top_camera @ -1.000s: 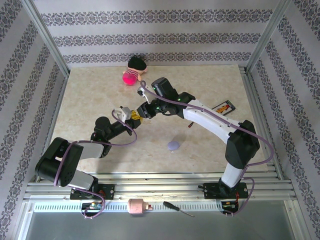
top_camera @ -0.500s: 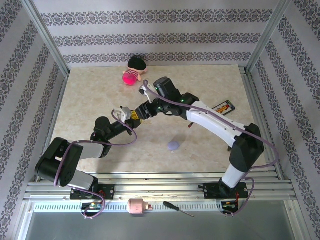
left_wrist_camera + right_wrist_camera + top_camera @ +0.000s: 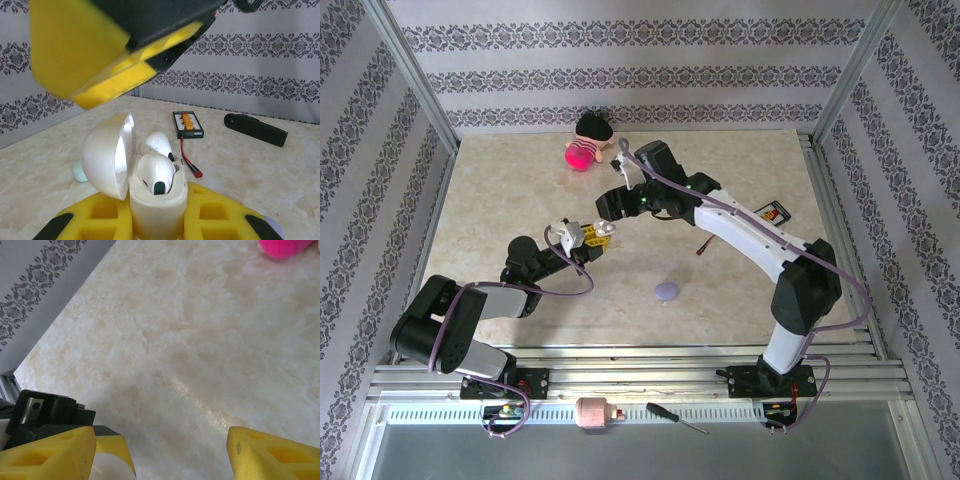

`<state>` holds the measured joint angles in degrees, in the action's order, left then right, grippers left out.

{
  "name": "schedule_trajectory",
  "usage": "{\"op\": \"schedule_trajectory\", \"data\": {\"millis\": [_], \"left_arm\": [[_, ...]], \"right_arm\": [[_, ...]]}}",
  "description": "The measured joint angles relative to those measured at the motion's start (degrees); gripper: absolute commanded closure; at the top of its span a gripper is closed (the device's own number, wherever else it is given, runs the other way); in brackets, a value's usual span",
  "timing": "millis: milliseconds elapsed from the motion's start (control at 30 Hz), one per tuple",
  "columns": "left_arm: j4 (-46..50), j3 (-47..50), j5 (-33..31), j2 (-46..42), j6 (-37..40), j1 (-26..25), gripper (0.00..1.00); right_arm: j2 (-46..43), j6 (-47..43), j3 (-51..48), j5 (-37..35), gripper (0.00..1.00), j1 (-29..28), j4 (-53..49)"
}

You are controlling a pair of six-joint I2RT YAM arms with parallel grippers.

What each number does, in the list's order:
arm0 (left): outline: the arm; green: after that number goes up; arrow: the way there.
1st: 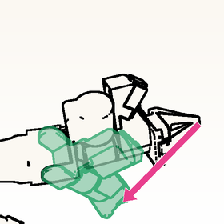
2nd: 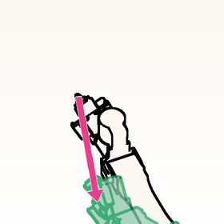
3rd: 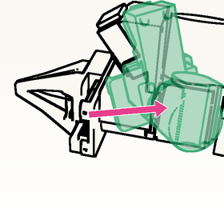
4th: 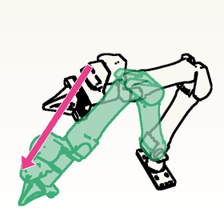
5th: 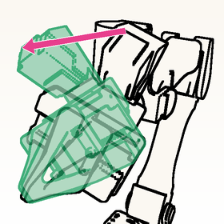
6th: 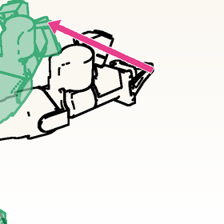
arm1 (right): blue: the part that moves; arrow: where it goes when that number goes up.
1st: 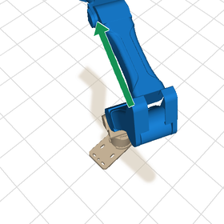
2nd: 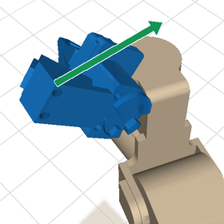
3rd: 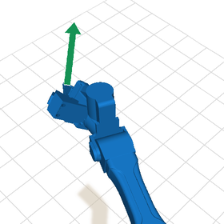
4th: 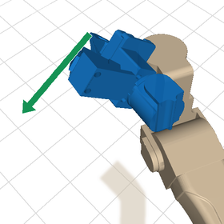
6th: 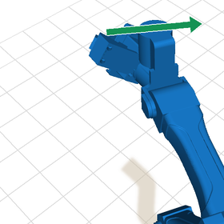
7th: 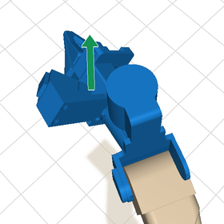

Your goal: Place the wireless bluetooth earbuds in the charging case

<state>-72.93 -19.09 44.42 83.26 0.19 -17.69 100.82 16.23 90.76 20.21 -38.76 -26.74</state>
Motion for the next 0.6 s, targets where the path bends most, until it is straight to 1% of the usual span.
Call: {"op": "schedule_trajectory", "data": {"millis": [200,600], "left_arm": [[0.02,0.15,0.22,0.00,0.33,0.00,0.92],[0.76,0.22,0.61,0.00,0.31,-0.35,0.92]], "right_arm": [[2.36,0.11,2.34,1.22,0.33,0.02,-4.68],[2.47,-2.51,3.26,3.08,0.35,0.42,-8.00]]}}
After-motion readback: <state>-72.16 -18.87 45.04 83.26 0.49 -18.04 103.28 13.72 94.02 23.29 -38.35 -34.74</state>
